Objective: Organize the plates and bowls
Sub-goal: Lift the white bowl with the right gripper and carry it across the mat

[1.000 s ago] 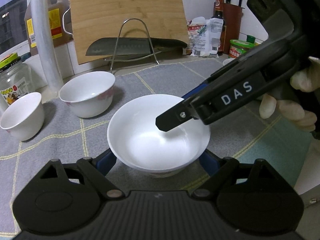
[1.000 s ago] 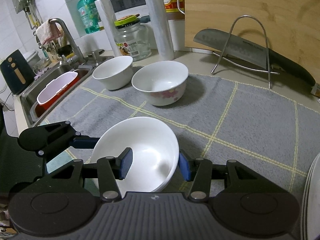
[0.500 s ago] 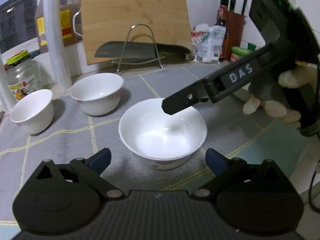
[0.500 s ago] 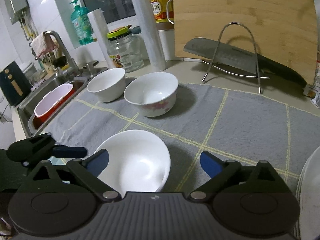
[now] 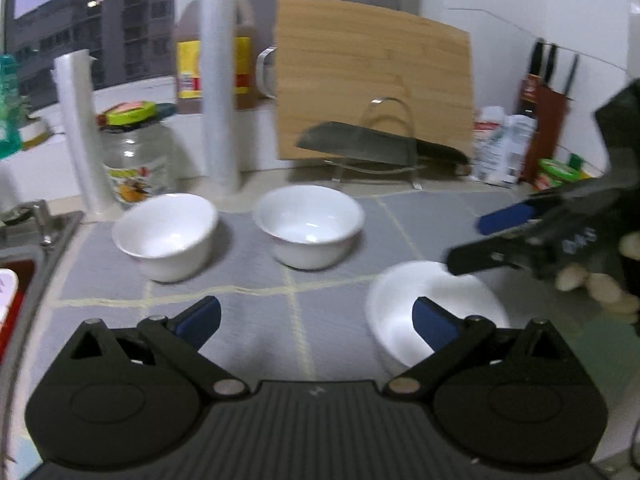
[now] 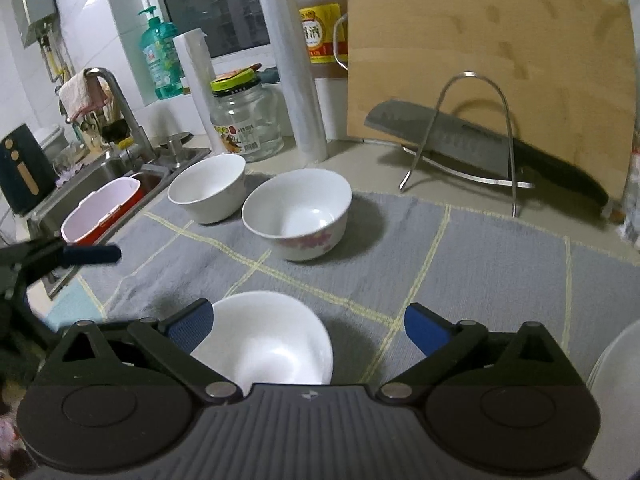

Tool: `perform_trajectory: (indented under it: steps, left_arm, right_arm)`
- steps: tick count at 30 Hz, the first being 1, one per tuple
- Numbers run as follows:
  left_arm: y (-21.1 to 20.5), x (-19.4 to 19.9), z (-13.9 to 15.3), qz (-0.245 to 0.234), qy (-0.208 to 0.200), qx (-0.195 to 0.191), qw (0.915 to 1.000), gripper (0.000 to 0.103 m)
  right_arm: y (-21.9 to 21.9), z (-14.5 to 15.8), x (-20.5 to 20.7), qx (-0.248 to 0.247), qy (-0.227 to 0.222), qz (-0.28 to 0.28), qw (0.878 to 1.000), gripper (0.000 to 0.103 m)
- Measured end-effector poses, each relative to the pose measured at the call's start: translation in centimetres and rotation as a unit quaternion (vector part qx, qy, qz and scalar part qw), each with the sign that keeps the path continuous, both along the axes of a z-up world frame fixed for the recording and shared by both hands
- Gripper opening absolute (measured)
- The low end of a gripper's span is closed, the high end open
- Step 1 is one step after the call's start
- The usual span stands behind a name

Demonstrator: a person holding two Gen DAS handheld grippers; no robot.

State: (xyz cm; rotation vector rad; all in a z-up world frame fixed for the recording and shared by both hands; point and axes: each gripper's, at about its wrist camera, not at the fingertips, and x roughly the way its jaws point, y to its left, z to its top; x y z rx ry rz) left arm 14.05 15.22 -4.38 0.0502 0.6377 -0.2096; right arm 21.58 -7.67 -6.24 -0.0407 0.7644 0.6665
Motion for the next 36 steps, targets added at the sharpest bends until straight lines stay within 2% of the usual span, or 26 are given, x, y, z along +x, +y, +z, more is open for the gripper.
perform_trajectory:
  steps: [7,14,19,24,26,36]
  left_arm:
    - [1.6,3.7,-0.8,0.016,-0.004,0.026,0.9995,0.101]
    - [0.9,6.7,-2.5,-0.014,0.004,0.045,0.9989,0.101]
    - [-0.3,8.5,-3.5,-0.038,0.011,0.052,0.9979,0.101]
    - [-0.9,9.8,-4.0,-0.049,0.018,0.044,0.9977,0.1]
    - [-1.0,10.2,-4.0,-0.053,0.019,0.041,0.9976,0.1]
    - [-1.3,11.8,-4.5,-0.065,0.03,0.027,0.9971,0.087]
  right_arm:
    - [1.1,0.4,2.4,-0.008,-0.003,0.004,1.0,0.103]
    - [2.8,0.9,6.0,-0.001,-0.004,0.01,1.0,0.103]
    - [4.4,0.4,9.0,0.003,0.012,0.028,1.0,0.101]
    - [5.7,-0.6,11.0,-0.004,0.029,0.039,0.999,0.087]
    - [6.2,-1.0,11.7,-0.011,0.031,0.04,0.999,0.087]
    - [7.0,-2.3,13.8,-0.015,0.048,0.043,0.998,0.065]
